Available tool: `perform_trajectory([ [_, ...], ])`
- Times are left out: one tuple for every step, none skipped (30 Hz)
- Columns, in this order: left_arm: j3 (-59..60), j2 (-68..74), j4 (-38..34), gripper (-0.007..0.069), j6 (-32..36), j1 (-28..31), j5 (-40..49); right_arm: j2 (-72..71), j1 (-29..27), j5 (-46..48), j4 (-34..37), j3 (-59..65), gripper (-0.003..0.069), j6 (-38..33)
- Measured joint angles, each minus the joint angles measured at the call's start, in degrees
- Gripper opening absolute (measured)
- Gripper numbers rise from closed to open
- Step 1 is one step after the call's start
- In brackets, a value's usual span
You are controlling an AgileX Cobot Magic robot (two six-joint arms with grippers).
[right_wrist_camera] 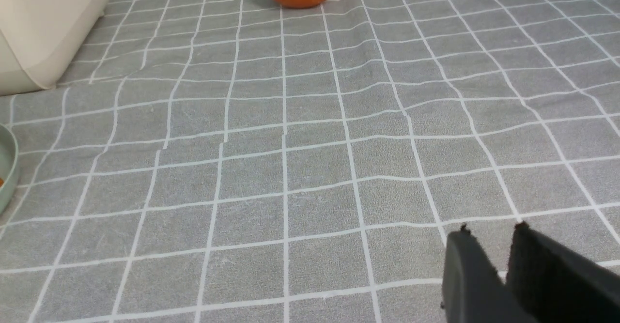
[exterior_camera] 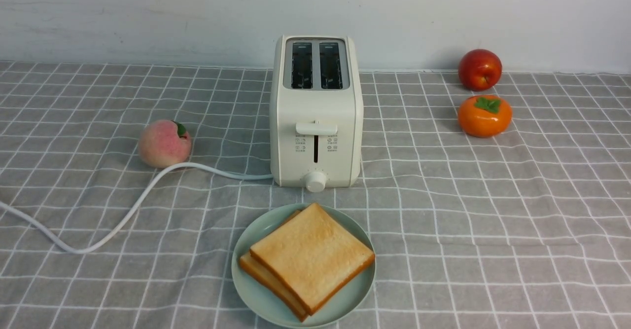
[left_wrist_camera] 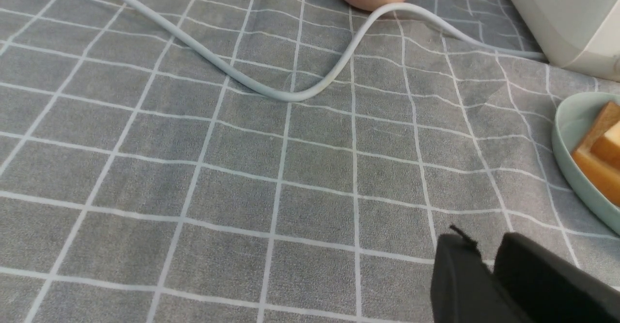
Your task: Take toasted bread from bread machine on grey coffee table place on plate.
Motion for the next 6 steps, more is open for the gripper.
perform_trajectory([
  [0.0,0.0,0.0,0.0109,0.0,0.0,0.0,0.0,0.0,0.0,0.0,0.0,0.0143,0.0],
  [0.0,0.0,0.0,0.0109,0.0,0.0,0.0,0.0,0.0,0.0,0.0,0.0,0.0144,0.0],
  [0.0,0.0,0.0,0.0109,0.0,0.0,0.0,0.0,0.0,0.0,0.0,0.0,0.0146,0.0],
  [0.0,0.0,0.0,0.0109,0.0,0.0,0.0,0.0,0.0,0.0,0.0,0.0,0.0146,0.0],
  [0.0,0.0,0.0,0.0109,0.0,0.0,0.0,0.0,0.0,0.0,0.0,0.0,0.0146,0.0],
  [0.0,0.0,0.0,0.0109,0.0,0.0,0.0,0.0,0.0,0.0,0.0,0.0,0.0146,0.0],
])
